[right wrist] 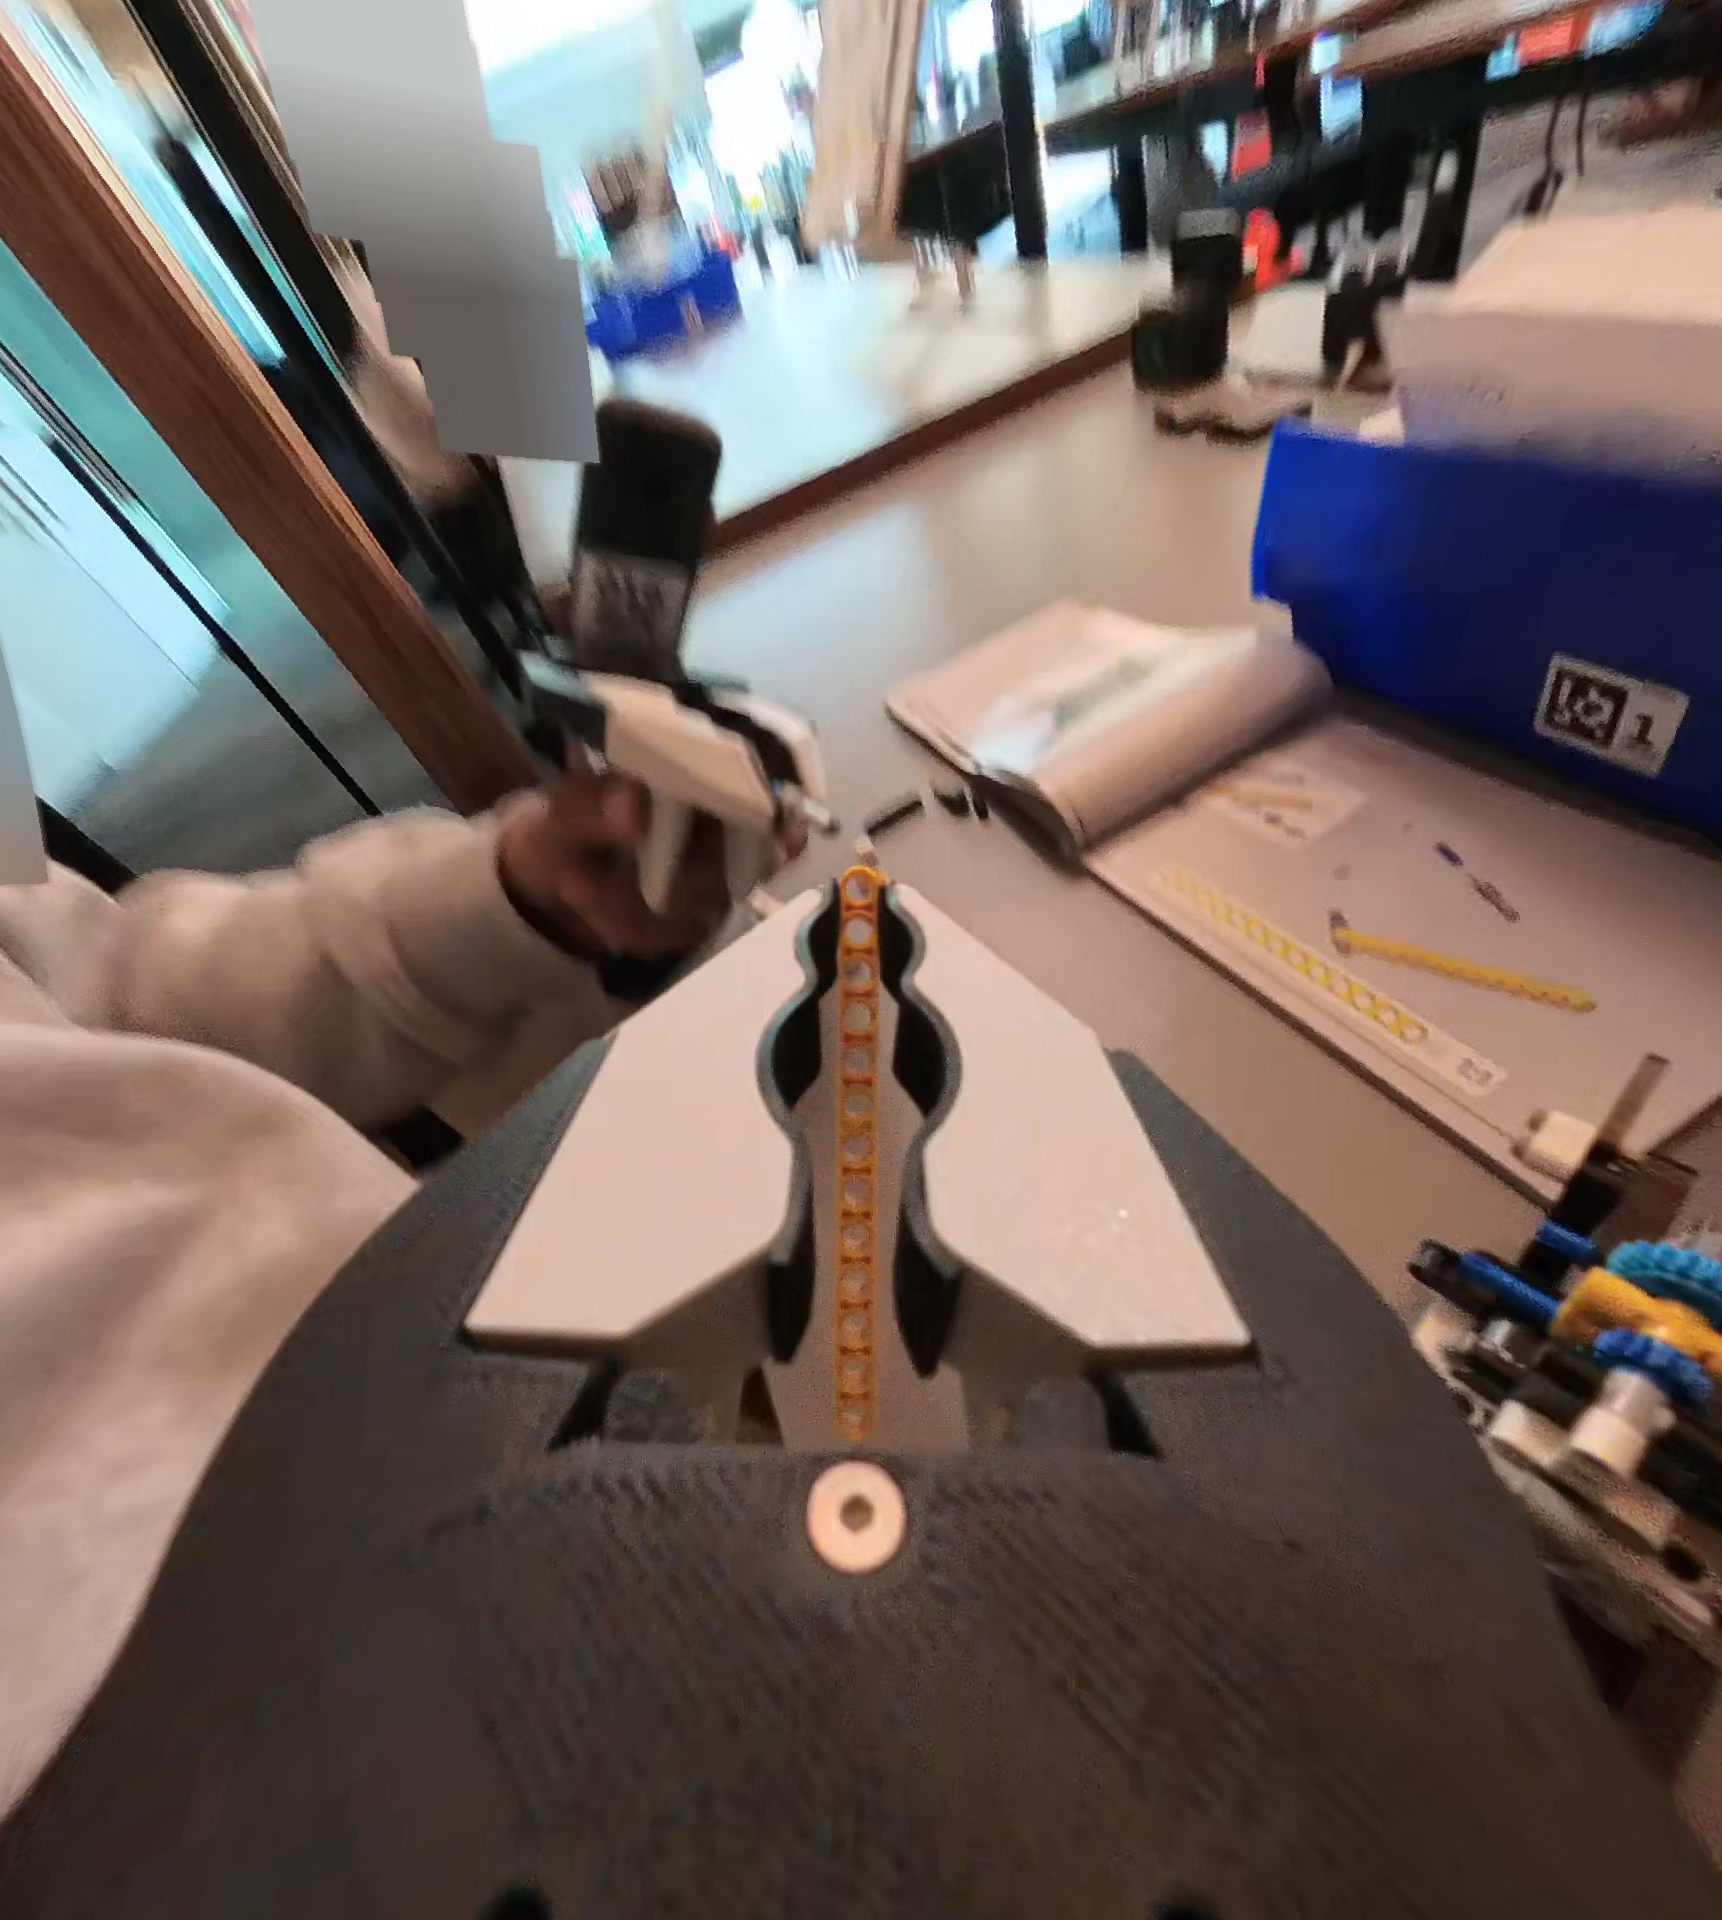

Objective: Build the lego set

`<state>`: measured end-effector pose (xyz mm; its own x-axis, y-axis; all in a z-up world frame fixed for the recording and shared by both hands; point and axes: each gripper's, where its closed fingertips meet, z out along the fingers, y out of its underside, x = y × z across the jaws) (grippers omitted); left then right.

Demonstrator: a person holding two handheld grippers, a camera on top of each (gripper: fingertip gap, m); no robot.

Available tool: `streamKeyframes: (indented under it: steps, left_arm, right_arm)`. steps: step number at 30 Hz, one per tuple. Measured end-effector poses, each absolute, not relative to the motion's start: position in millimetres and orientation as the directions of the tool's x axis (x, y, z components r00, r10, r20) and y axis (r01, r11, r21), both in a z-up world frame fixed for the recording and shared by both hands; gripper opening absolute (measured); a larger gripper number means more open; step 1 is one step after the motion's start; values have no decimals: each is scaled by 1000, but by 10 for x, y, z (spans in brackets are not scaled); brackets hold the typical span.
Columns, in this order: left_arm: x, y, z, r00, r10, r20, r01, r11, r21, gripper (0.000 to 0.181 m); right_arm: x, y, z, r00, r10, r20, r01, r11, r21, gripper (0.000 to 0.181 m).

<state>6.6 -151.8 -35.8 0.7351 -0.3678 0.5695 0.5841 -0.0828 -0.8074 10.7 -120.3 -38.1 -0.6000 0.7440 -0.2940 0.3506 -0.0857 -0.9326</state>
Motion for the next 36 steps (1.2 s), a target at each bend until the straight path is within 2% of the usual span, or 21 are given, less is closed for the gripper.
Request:
streamKeyframes:
  steps: [3, 11, 36]
  left_arm:
    - [150, -1500, -261, 725, -401, 561, 595, -48, -802, 2]
    - [199, -1509, -110, 707, -430, 562, 630, 21, -777, 2]
    - [225, -1477, -125, 720, -395, 570, 619, -4, -785, 2]
  right_arm:
    - [177, -1136, -143, -634, 669, -388, 307, -243, -920, 5]
    - [225, -1307, -39, -689, 467, -555, 346, -461, -817, 4]
    - [185, -1362, -73, -677, 352, -647, 407, -554, -726, 4]
